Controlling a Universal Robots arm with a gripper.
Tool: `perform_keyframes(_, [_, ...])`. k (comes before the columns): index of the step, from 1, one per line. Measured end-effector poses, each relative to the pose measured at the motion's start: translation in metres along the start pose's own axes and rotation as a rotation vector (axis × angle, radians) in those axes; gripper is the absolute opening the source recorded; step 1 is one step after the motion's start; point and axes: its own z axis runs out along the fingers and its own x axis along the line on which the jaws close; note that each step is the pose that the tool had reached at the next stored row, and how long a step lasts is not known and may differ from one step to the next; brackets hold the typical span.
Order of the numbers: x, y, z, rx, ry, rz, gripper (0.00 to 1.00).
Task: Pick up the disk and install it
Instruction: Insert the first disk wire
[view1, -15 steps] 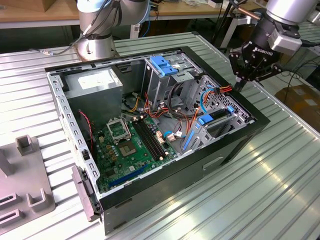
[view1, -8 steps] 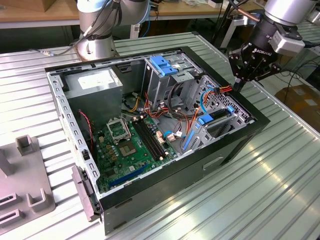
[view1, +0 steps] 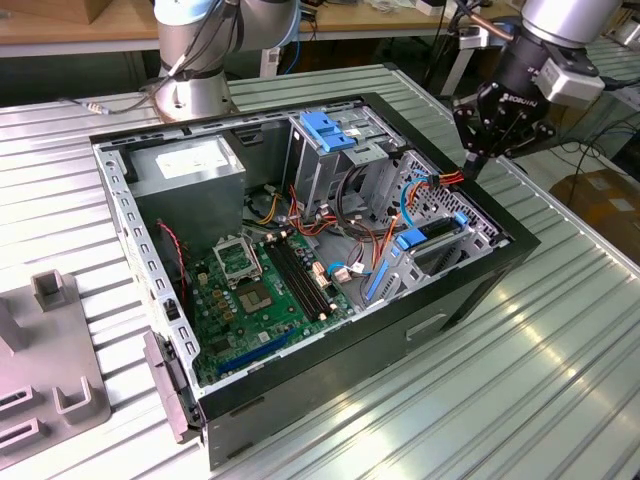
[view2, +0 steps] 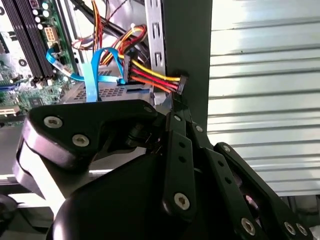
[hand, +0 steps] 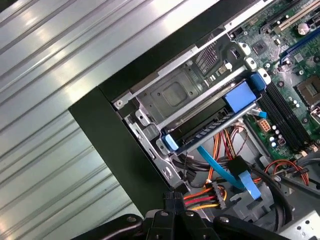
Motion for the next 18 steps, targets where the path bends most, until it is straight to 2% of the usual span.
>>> perform_keyframes(2, [-0.0011,-0.002,0.0004,0.0005,0.0013,-0.01,0.1])
perform_keyframes(4, [-0.0011,-0.0021,0.0017,0.0011,0.0032,-0.049,0.11])
perform_keyframes(5, [-0.0011,-0.0022,0.0023,0.0018,0.005,-0.069,0.17])
perform_keyframes(6, [-0.0011,-0.0022,0.0031,0.0029,0.0067,-0.08,0.17])
perform_keyframes(7, [-0.001,-0.0024,0.0044,0.0045,0.009,-0.094,0.24])
perform_keyframes(12, [-0.0005,-0.003,0.0073,0.0099,0.0205,-0.132,0.24])
perform_keyframes(18, [-0.0005,-0.0029,0.0079,0.0117,0.0227,-0.153,0.24])
